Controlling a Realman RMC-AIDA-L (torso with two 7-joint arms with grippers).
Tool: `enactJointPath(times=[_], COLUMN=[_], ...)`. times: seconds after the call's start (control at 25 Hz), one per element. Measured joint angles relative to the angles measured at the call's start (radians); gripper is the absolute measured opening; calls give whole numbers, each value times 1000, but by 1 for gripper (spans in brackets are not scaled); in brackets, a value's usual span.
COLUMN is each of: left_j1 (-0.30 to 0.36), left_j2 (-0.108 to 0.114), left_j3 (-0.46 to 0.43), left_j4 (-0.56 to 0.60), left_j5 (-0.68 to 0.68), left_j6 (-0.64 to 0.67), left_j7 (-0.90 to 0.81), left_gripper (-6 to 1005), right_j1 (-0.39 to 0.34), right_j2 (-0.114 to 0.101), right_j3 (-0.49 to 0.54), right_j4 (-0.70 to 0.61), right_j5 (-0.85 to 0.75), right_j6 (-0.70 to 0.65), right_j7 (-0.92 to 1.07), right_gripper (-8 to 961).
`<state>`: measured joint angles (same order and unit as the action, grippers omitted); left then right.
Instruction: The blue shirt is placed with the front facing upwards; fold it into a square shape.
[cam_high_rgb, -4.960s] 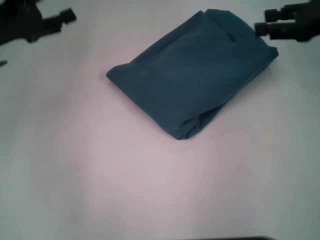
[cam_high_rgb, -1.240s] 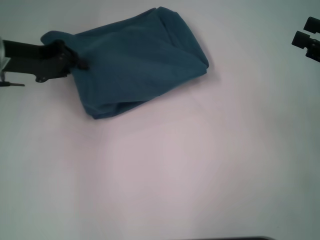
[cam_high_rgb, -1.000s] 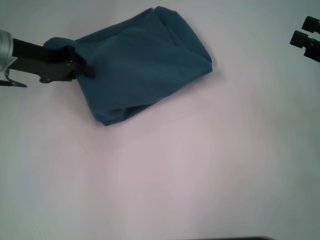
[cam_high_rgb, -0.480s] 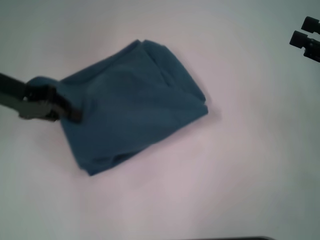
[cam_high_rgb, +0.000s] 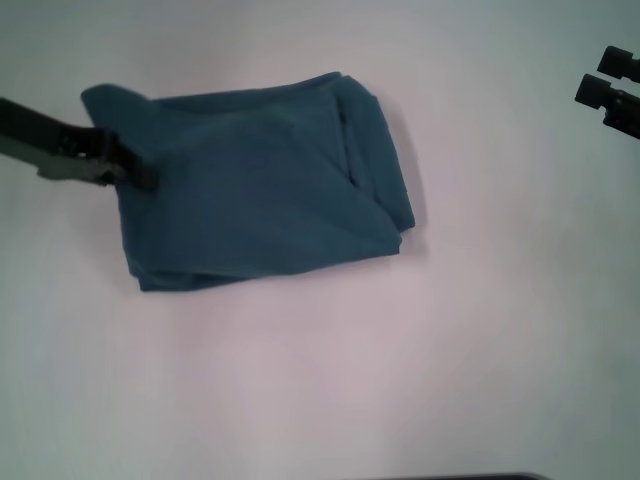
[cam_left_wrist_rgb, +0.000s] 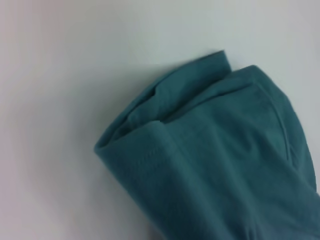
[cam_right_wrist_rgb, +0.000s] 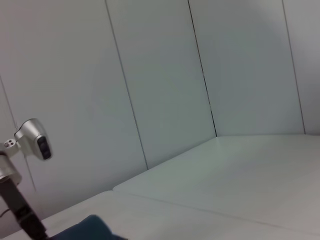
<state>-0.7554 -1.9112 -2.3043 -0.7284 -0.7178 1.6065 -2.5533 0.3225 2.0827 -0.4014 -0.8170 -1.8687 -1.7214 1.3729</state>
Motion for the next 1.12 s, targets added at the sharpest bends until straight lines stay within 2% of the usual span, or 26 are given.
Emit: enactJointPath(times=[0.36, 0.52, 0.8, 0.96, 1.12], left_j1=[-15, -11, 1, 41, 87], left_j2=[-42, -46, -49, -50, -71], left_j3=[40, 58, 45, 14, -56], left_j4=[-71, -78, -112, -208, -328], left_j5=[25, 30, 68, 72, 66], left_j6=[-118, -150, -162, -154, -102], left_j7=[18, 22, 5, -11, -37], left_gripper=[126, 127, 332, 466, 614], right_j1=[-4, -2, 10, 19, 30], right_j2=[0, 0, -1, -6, -14], right_j3=[-2, -2, -2, -2, -2], right_j4=[10, 10, 10, 10, 4], right_j5=[0, 0, 0, 0, 0], right_j6=[-2, -1, 6, 7, 15], right_j7=[0, 0, 12, 54, 120], right_gripper=[590, 590, 591, 591, 591])
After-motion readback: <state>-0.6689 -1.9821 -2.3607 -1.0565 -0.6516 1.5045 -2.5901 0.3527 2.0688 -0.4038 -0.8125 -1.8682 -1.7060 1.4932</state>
